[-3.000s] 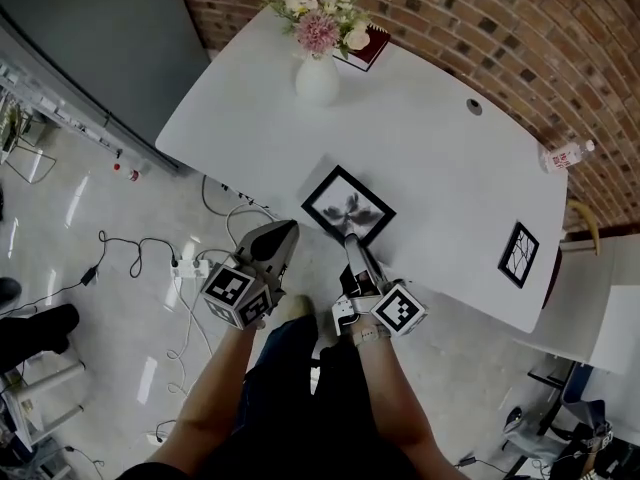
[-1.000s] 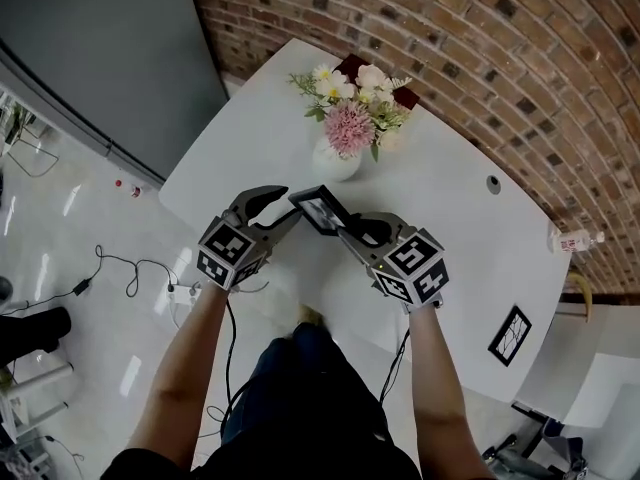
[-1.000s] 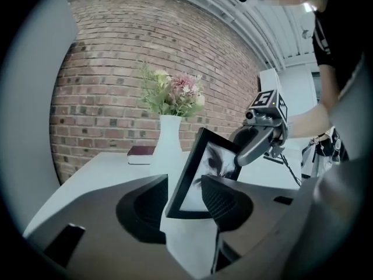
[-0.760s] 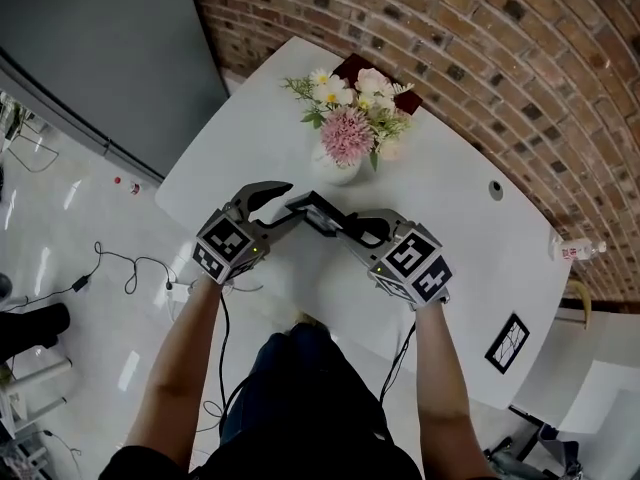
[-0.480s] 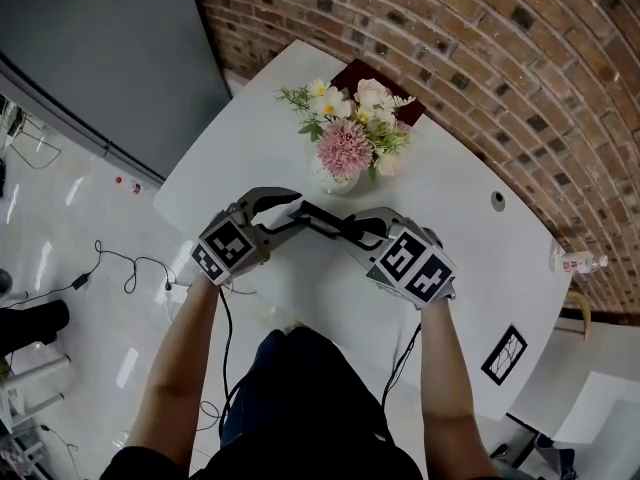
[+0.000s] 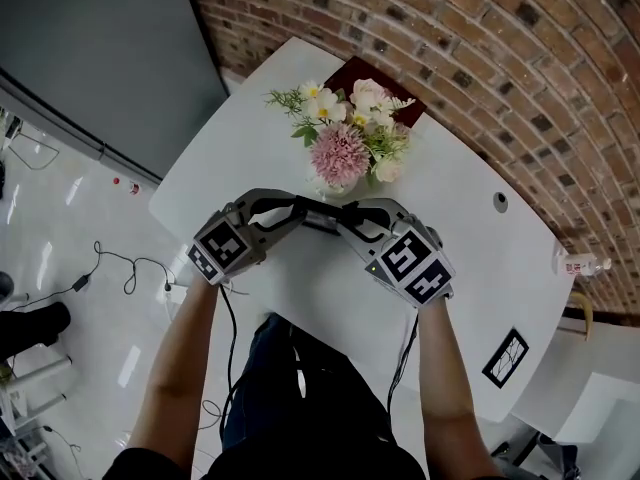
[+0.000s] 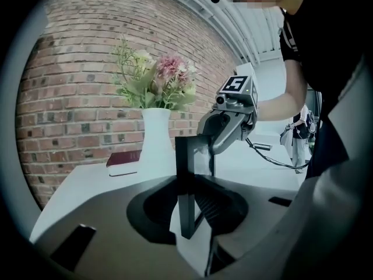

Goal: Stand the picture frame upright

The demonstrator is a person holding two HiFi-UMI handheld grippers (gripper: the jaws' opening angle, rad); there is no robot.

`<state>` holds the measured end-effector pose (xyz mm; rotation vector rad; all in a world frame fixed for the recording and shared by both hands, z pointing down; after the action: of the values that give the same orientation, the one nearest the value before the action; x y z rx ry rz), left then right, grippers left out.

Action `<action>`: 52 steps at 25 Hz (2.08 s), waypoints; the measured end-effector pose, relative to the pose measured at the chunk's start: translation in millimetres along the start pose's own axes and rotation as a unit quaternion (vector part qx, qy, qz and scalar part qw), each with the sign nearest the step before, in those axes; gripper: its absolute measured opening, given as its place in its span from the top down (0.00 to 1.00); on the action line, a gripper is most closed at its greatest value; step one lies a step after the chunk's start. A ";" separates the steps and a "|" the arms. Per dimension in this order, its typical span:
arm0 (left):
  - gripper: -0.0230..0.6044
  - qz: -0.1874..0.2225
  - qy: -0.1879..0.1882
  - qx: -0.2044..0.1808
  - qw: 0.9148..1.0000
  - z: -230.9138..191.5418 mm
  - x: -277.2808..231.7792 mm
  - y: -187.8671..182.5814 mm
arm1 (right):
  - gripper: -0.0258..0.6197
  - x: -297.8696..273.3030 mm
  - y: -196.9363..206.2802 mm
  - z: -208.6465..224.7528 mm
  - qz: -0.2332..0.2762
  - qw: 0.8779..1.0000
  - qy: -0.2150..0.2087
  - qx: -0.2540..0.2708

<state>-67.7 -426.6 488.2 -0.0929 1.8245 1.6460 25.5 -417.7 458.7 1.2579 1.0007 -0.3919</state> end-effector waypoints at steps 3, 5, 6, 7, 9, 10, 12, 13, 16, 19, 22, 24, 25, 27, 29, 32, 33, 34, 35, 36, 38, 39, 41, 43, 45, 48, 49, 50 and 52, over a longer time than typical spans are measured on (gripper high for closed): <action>0.80 0.003 -0.002 0.001 1.000 -0.1 0.6 2.1 | 0.80 -0.2 0.3 1.4 0.040 0.998 0.019 -0.043; 0.80 0.006 -0.002 0.002 1.000 -1.2 1.0 3.9 | 0.78 -1.5 1.6 2.0 0.057 0.996 0.041 -0.063; 0.80 0.007 -0.001 0.003 1.000 -1.7 1.5 5.4 | 0.78 -2.5 2.0 1.6 0.063 0.994 0.051 -0.073; 0.80 0.007 -0.001 0.004 1.000 -2.1 2.0 7.1 | 0.77 -3.6 2.3 1.0 0.069 0.992 0.059 -0.084; 0.80 0.007 0.003 0.004 1.000 -2.5 2.5 9.8 | 0.76 -4.8 4.0 0.2 0.080 0.988 0.072 -0.109; 0.80 0.006 0.006 0.003 1.000 -2.6 2.5 10.5 | 0.74 -5.1 5.4 0.0 0.085 0.986 0.076 -0.123; 0.80 0.004 0.012 0.001 1.000 -3.0 3.1 11.5 | 0.74 -6.2 8.7 -1.4 0.090 0.981 0.081 -0.149; 0.80 0.004 0.015 0.000 1.000 -3.7 3.7 12.0 | 0.74 -7.3 10.6 -2.3 0.091 0.979 0.084 -0.159; 0.80 0.003 0.024 -0.003 1.000 -7.4 3.3 11.3 | 0.76 -9.8 18.7 -2.4 0.090 0.973 0.094 -0.189; 0.80 0.001 0.030 -0.007 1.000 -9.4 1.6 9.5 | 0.78 -10.8 22.0 -3.6 0.109 0.965 0.095 -0.217; 0.80 0.000 0.033 -0.005 0.999 -13.6 -1.7 8.0 | 0.80 -11.2 21.2 -0.7 0.123 0.960 0.114 -0.225; 0.80 0.001 0.035 -0.003 0.999 -16.9 -4.3 6.8 | 0.81 -11.6 21.2 3.2 0.129 0.956 0.122 -0.235; 0.80 0.001 0.036 -0.003 0.999 -18.6 -5.4 6.3 | 0.81 -12.0 21.0 5.2 0.132 0.954 0.124 -0.239; 0.80 0.001 0.032 -0.004 0.999 -22.4 -7.0 5.5 | 0.81 -13.0 19.9 8.4 0.134 0.952 0.131 -0.241; 0.79 0.000 0.027 -0.004 1.000 -26.4 -8.8 4.8 | 0.81 -14.3 18.7 11.9 0.137 0.950 0.139 -0.242; 0.79 -0.002 0.020 0.001 1.000 -31.6 -11.9 4.6 | 0.81 -16.3 18.3 16.7 0.141 0.947 0.147 -0.250; 0.79 -0.002 0.018 0.002 1.000 -33.1 -12.7 4.3 | 0.81 -16.9 18.1 18.0 0.142 0.946 0.149 -0.251; 0.79 -0.002 0.016 0.003 1.000 -34.4 -13.3 3.9 | 0.81 -17.2 17.6 19.2 0.143 0.945 0.151 -0.252; 0.79 -0.002 0.013 0.004 1.000 -35.7 -13.5 3.4 | 0.81 -17.5 17.0 20.2 0.144 0.945 0.154 -0.252; 0.79 -0.002 0.011 0.004 1.000 -36.7 -13.7 3.1 | 0.81 -17.8 16.3 21.0 0.144 0.944 0.157 -0.251; 0.79 -0.001 0.008 0.007 1.000 -38.8 -14.4 3.1 | 0.81 -18.7 15.6 22.9 0.145 0.944 0.161 -0.249; 0.79 -0.001 0.008 0.009 1.000 -40.0 -14.9 3.1 | 0.81 -19.1 15.3 24.2 0.145 0.944 0.162 -0.249; 0.79 -0.002 0.004 0.013 1.000 -43.1 -16.3 2.9 | 0.81 -19.9 14.3 27.2 0.146 0.943 0.165 -0.249; 0.78 -0.003 -0.001 0.017 1.000 -45.5 -17.8 2.1 | 0.81 -20.5 14.0 29.7 0.144 0.943 0.170 -0.248; 0.78 -0.003 -0.005 0.020 1.000 -47.0 -19.3 1.0 | 0.81 -20.6 14.1 31.6 0.142 0.942 0.176 -0.247; 0.78 0.000 -0.011 0.023 1.000 -48.8 -21.6 -0.9 | 0.81 -20.1 14.0 34.4 0.142 0.940 0.184 -0.248; 0.78 0.001 -0.013 0.023 1.000 -49.3 -22.1 -1.2 | 0.81 -20.1 13.9 35.0 0.143 0.940 0.186 -0.248; 0.78 0.001 -0.014 0.024 1.000 -49.8 -22.5 -1.4 | 0.81 -20.2 14.0 35.5 0.143 0.939 0.188 -0.249; 0.78 0.000 -0.017 0.026 1.000 -51.1 -23.5 -1.7 | 0.81 -20.4 14.1 36.9 0.142 0.938 0.191 -0.250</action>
<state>-70.3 -482.0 497.7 -0.0421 1.8401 1.5905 39.8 -452.3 482.6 1.0027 1.1321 0.3344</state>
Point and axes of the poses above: the fingertips, and each gripper's own axes: x backward along the fingers, z to its right, y out of its underside, the point moved 3 cm from there along x, backward along the fingers, and after that the axes turned 11 degrees about -z, right-handed, at the moved point
